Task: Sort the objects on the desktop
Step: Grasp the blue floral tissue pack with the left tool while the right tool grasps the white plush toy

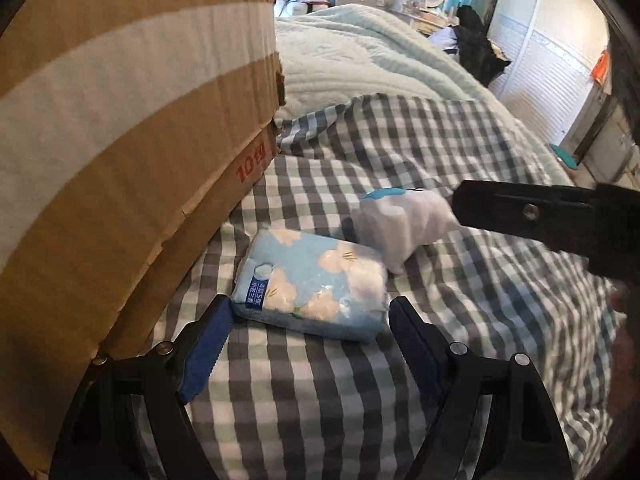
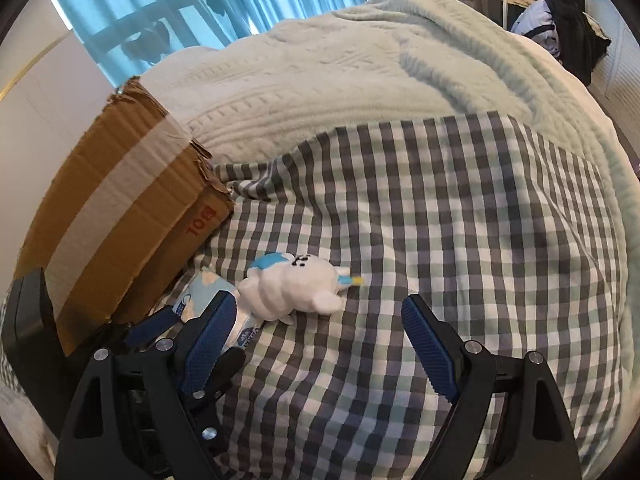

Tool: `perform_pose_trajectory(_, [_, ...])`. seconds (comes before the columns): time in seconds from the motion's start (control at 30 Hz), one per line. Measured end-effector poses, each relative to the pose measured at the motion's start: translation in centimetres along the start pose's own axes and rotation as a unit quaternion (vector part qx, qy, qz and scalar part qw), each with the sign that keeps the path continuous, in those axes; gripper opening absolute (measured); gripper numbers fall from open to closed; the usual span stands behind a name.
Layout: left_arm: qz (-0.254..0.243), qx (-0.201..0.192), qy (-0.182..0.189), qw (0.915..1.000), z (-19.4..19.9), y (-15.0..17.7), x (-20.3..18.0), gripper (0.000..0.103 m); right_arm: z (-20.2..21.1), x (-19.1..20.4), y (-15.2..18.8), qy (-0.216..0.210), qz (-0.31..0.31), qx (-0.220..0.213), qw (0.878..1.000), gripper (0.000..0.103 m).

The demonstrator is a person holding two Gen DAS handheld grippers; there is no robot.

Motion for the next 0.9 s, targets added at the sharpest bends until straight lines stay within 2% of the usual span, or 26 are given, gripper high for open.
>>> perform_pose_trajectory(0.13, [0.014, -0.018, 0.003, 0.9997, -0.4, -0.3, 0.5, 0.083, -0.3, -0.3, 0.5, 0.004, 0.002, 0.007, 1.0, 0.085])
perform_pose_trajectory(0.2, [0.01, -0.027, 0.022, 0.9993, -1.0, -0.7, 0.4, 0.083, -0.3, -0.5, 0.5, 0.006, 0.001, 0.007, 1.0, 0.085])
perform_pose_trajectory(0.3, [-0.039, -0.012, 0.032, 0.9987, -2.3, -0.8, -0.6, 0.084, -0.4, -0.7, 0.5, 0.006, -0.001, 0.007, 1.0, 0.085])
perform_pose_trajectory(0.33, [-0.064, -0.012, 0.026, 0.9975, -2.5, -0.8, -0.9, 0.084, -0.4, -0.7, 0.4, 0.007, 0.0, 0.007, 1.0, 0.085])
perform_pose_trajectory(0.4, [-0.083, -0.021, 0.029, 0.9959, -2.5, -0.7, -1.1, 0.082, -0.5, -0.6, 0.4, 0.008, 0.006, 0.007, 1.0, 0.085])
perform_pose_trajectory(0.43, [-0.083, -0.02, 0.035, 0.9958, -2.5, -0.8, -1.1, 0.077, -0.6, -0.6, 0.5, 0.01, 0.008, 0.007, 1.0, 0.085])
perform_pose_trajectory(0.6, [-0.055, -0.015, 0.059, 0.9967, -1.8, -0.7, -0.6, 0.076, -0.7, -0.2, 0.6, 0.008, 0.024, 0.003, 1.0, 0.085])
perform_pose_trajectory(0.67, [-0.038, -0.012, 0.055, 0.9977, -1.1, -0.3, -0.2, 0.076, -0.7, -0.1, 0.5, 0.006, 0.031, 0.0, 0.999, 0.085])
perform_pose_trajectory(0.9, [-0.011, 0.0, -0.001, 0.9999, 2.2, 1.9, 0.8, 0.076, -2.0, 1.4, -0.5, -0.011, 0.067, -0.006, 0.998, 0.085])
Point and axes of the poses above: each gripper's, at about its wrist camera, not at the fingertips, and z roughly against the way its jaws point, x to its left, y to its underside, the point moved 10 cm from there along -z, roughly the way its jaws point, and after that the axes turned 10 degrees about -z, right-handed, at the moved point
